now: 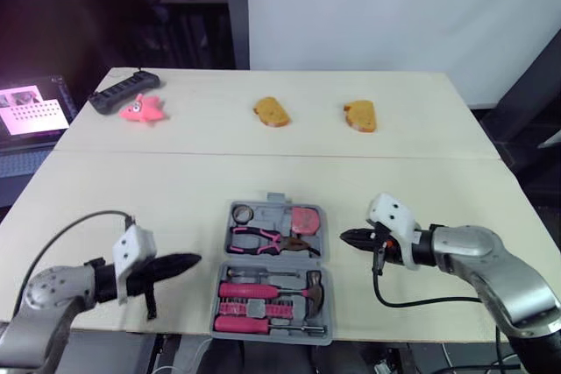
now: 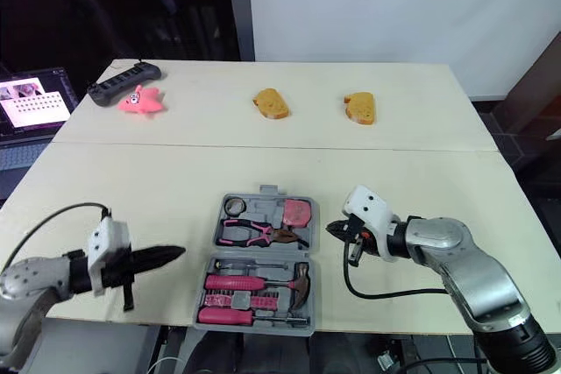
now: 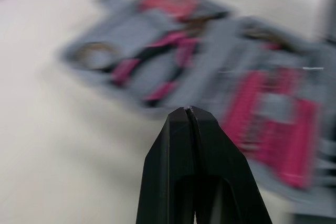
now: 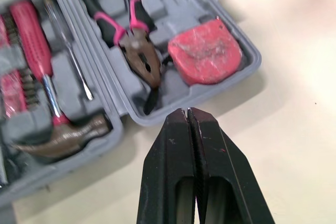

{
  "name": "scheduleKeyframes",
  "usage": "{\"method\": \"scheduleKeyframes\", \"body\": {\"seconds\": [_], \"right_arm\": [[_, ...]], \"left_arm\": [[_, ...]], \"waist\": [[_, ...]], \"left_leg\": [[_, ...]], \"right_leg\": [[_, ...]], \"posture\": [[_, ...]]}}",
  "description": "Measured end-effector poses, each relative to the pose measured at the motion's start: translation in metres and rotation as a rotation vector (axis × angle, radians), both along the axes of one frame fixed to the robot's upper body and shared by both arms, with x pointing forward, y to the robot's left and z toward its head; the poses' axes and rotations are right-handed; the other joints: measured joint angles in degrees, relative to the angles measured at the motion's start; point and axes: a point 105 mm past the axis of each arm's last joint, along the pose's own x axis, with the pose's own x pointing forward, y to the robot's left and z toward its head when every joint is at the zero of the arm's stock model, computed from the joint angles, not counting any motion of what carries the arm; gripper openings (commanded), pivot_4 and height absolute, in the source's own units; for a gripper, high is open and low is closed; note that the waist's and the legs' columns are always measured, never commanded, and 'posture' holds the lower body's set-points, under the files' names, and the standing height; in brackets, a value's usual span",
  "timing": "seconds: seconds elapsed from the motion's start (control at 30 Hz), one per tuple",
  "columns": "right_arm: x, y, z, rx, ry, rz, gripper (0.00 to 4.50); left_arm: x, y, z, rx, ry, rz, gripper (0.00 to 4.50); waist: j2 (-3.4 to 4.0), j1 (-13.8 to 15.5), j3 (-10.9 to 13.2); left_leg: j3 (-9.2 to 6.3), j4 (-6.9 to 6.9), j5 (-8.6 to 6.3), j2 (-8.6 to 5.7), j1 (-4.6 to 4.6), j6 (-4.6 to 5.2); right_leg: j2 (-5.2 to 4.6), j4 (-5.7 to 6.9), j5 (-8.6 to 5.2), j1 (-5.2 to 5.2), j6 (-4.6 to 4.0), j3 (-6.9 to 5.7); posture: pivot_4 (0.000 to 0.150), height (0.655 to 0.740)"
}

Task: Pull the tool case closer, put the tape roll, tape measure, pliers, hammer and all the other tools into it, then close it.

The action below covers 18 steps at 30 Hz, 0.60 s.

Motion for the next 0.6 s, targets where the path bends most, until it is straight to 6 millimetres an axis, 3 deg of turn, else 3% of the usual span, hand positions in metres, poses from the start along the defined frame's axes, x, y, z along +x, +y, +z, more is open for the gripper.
{"method": "scheduleKeyframes", "body": {"seconds": [0.17, 0.33, 0.6], "right_arm": [[-0.002, 0.009, 0.000, 0.071, 0.024, 0.007, 0.08], [-0.001, 0.009, -0.001, 0.077, 0.032, -0.009, 0.08], [-0.004, 0.014, -0.002, 0.067, 0.047, -0.012, 0.08]], "left_arm": [[-0.014, -0.013, -0.020, -0.045, 0.044, -0.133, 0.00], [-0.010, -0.033, -0.030, -0.059, 0.035, -0.212, 0.00], [-0.016, -0.035, -0.053, -0.011, 0.070, -0.231, 0.00]], "waist": [[-0.02, 0.1, 0.0], [-0.01, 0.1, 0.0], [0.01, 0.0, 0.0]], "left_leg": [[0.01, 0.07, 0.00, -0.01, -0.03, 0.00], [0.00, 0.04, 0.00, -0.01, 0.01, 0.00], [0.00, 0.05, 0.00, 0.00, -0.01, 0.00]], "right_leg": [[-0.01, -0.06, -0.02, 0.06, -0.03, 0.01], [0.01, -0.03, 0.03, 0.06, 0.05, 0.01], [0.01, -0.03, 0.06, 0.02, 0.11, 0.02]], "posture": [[0.150, 0.7400], [0.150, 0.7400], [0.150, 0.7400]]}}
